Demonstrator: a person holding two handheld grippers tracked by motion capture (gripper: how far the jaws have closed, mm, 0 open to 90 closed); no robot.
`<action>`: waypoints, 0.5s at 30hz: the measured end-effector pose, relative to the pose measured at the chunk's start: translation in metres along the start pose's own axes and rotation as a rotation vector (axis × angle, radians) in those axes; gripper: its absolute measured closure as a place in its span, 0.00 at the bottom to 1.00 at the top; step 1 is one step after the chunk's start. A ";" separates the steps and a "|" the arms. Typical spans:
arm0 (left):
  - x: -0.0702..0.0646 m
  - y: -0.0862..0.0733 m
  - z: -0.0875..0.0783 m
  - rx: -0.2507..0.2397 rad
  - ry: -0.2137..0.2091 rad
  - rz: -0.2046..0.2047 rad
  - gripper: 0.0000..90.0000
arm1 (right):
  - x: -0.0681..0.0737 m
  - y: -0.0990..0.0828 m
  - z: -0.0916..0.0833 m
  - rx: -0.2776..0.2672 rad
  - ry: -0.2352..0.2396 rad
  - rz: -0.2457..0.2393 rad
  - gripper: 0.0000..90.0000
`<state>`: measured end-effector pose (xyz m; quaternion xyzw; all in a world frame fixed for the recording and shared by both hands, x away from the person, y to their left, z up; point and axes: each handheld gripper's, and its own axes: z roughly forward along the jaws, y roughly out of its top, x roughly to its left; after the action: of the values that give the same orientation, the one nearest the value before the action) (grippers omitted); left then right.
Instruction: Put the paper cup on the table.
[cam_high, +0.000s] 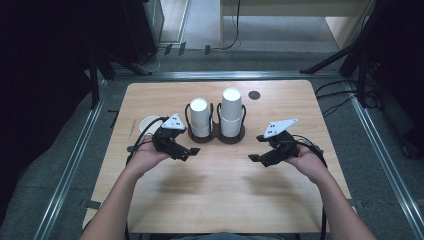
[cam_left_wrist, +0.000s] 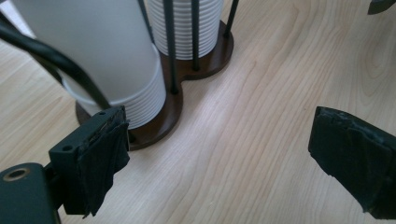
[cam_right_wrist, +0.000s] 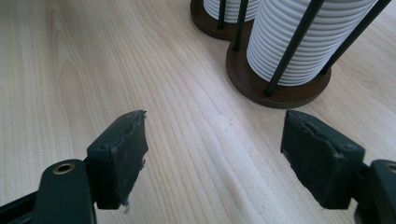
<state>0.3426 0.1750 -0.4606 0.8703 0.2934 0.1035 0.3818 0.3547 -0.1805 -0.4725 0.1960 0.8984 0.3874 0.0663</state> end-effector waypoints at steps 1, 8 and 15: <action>-0.001 0.001 0.002 0.006 -0.006 -0.004 0.06 | 0.000 0.000 0.000 0.000 0.002 0.001 0.25; -0.016 0.010 0.011 -0.012 -0.032 0.006 0.06 | 0.001 0.002 0.002 -0.014 0.004 0.034 0.25; -0.027 0.013 0.022 0.004 -0.033 0.038 0.06 | 0.004 0.003 0.004 -0.008 0.003 0.028 0.25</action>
<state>0.3348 0.1388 -0.4652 0.8780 0.2709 0.0959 0.3828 0.3532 -0.1747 -0.4734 0.2076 0.8942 0.3921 0.0601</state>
